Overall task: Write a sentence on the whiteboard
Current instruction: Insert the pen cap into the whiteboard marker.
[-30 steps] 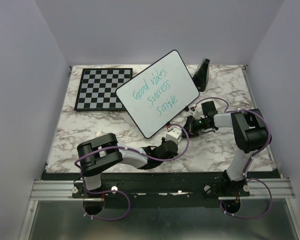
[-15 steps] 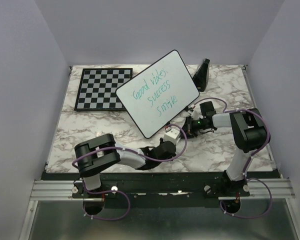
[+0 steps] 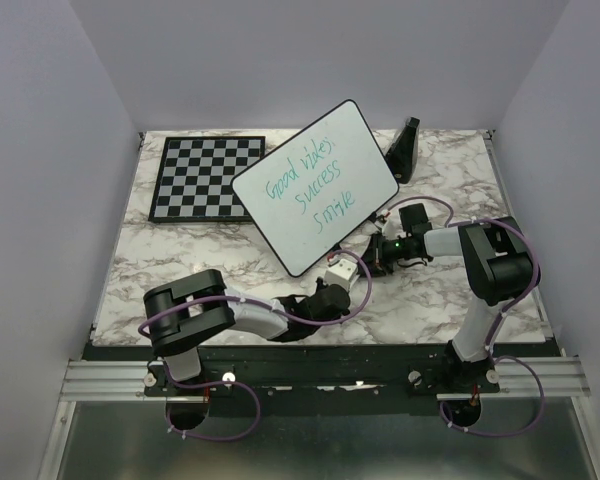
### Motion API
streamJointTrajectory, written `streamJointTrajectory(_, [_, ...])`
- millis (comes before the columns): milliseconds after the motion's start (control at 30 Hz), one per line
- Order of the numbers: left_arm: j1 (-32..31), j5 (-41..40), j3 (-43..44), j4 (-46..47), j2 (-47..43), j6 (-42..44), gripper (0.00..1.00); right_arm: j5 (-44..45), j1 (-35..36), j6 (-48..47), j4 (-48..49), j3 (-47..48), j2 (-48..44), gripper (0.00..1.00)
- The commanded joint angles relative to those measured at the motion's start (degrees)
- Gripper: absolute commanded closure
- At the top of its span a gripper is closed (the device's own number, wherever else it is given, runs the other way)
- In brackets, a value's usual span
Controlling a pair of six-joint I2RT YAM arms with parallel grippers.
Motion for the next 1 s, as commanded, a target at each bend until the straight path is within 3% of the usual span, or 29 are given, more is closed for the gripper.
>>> streamJointTrajectory(0, [0.03, -1.42, -2.80, -18.39, 2.97, 2.19, 0.81, -4.53, 0.39, 2.12, 0.78, -0.84, 0.53, 1.00])
streamJointTrajectory(967, [0.30, -1.77, -1.47, -16.64, 2.10, 4.21, 0.75, -0.93, 3.72, 1.69, 0.69, 0.04, 2.81, 0.99])
